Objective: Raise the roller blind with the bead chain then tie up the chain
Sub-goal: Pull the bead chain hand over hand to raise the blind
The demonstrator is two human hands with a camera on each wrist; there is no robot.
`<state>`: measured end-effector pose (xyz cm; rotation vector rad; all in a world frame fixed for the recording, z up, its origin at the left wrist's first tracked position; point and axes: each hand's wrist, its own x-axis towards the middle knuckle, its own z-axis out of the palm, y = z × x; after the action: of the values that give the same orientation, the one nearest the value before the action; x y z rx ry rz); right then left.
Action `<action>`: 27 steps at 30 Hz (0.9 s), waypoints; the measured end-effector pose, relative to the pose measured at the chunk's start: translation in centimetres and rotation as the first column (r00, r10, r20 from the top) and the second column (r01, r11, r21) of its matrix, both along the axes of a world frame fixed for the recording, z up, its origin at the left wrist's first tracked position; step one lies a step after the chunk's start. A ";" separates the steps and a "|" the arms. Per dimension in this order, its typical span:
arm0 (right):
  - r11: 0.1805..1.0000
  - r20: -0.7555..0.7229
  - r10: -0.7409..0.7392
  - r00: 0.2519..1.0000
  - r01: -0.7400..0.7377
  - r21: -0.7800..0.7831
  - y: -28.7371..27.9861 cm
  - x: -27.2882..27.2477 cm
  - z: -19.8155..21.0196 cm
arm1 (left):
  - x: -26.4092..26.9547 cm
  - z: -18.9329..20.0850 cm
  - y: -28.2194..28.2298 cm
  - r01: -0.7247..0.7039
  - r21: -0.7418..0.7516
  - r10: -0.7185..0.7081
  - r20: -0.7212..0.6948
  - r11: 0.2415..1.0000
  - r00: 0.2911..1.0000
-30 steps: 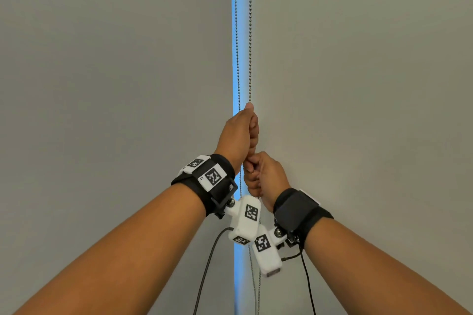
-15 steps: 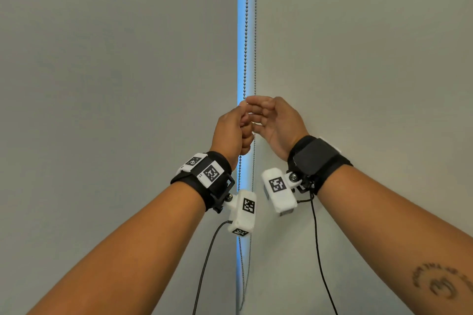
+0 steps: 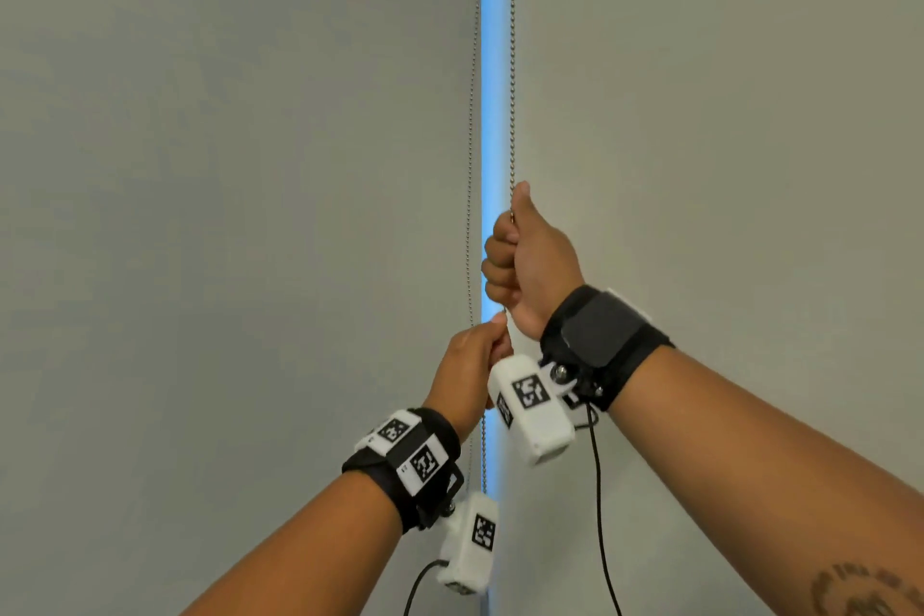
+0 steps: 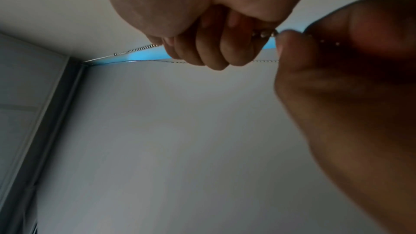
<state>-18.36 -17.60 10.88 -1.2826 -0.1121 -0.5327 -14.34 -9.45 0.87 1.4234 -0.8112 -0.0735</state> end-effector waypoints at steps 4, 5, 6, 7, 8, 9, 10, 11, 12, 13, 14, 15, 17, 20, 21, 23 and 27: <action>0.999 0.036 0.005 0.999 -0.007 0.037 -0.1 -0.8 -1.4 | 1.6 -0.1 1.3 0.120 0.012 -0.118 -0.089 0.993 0.989; 0.999 0.052 0.014 0.999 -0.016 0.039 -0.1 -1.0 -1.4 | 2.4 0.6 1.7 0.121 -0.009 -0.121 -0.091 0.993 0.988; 0.999 0.064 0.021 0.998 -0.023 0.039 -0.1 -1.1 -1.4 | 3.3 1.5 2.0 0.119 -0.026 -0.121 -0.082 0.993 0.989; 0.999 0.069 0.025 0.997 -0.028 0.040 -0.2 -1.3 -1.5 | 4.0 2.7 2.2 0.115 -0.036 -0.117 -0.071 0.993 0.991; 0.999 0.072 0.029 0.997 -0.032 0.042 -0.3 -1.5 -1.5 | 4.5 4.0 2.4 0.130 -0.044 -0.132 -0.060 0.991 0.989; 0.998 0.075 0.034 0.997 -0.037 0.042 -0.3 -1.6 -1.8 | 4.8 5.3 2.6 0.144 -0.035 -0.146 -0.038 0.989 0.989; 0.998 0.074 0.036 0.997 -0.039 0.039 -0.4 -1.7 -2.1 | 4.8 6.6 2.7 0.167 -0.018 -0.168 -0.013 0.986 0.986; 0.999 0.065 0.035 0.997 -0.037 0.033 -0.5 -1.7 -2.5 | 4.4 7.8 2.8 0.187 0.009 -0.187 0.015 0.982 0.982; 0.999 0.049 0.034 0.998 -0.035 0.024 -0.6 -1.7 -2.9 | 4.1 8.9 2.7 0.217 0.030 -0.218 0.036 0.976 0.975; 0.999 0.030 0.036 0.999 -0.037 0.011 -0.7 -1.7 -3.4 | 3.6 9.9 2.6 0.241 0.046 -0.243 0.053 0.969 0.969; 0.999 0.012 0.041 0.999 -0.041 -0.004 -0.7 -1.8 -3.8 | 3.2 10.7 2.4 0.267 0.055 -0.270 0.063 0.962 0.961; 0.999 -0.004 0.046 0.999 -0.046 -0.018 -0.7 -1.8 -4.2 | 2.7 11.4 2.1 0.282 0.063 -0.286 0.069 0.957 0.956; 0.997 -0.032 0.060 0.998 -0.062 -0.042 -0.6 -1.9 -4.8 | 2.1 12.3 1.5 0.309 0.062 -0.313 0.065 0.949 0.948; 0.995 -0.054 0.068 0.996 -0.072 -0.072 -0.6 -2.0 -5.4 | 1.5 12.2 0.5 0.353 0.008 -0.353 0.020 0.936 0.935; 0.994 -0.055 0.068 0.996 -0.072 -0.080 -0.6 -2.0 -5.6 | 1.3 12.1 0.2 0.370 -0.030 -0.371 -0.004 0.928 0.929; 0.993 -0.077 0.054 0.996 -0.062 -0.100 -0.6 -2.2 -6.0 | 1.1 11.7 -0.2 0.394 -0.118 -0.401 -0.047 0.912 0.915; 0.985 -0.109 0.039 0.993 -0.057 -0.164 -0.7 -2.3 -7.1 | 0.3 11.1 -0.7 0.403 -0.253 -0.445 -0.136 0.879 0.885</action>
<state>-20.63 -18.32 3.78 -1.4658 -0.1009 -0.4199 -14.04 -10.20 12.00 0.9921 -0.9307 -0.4415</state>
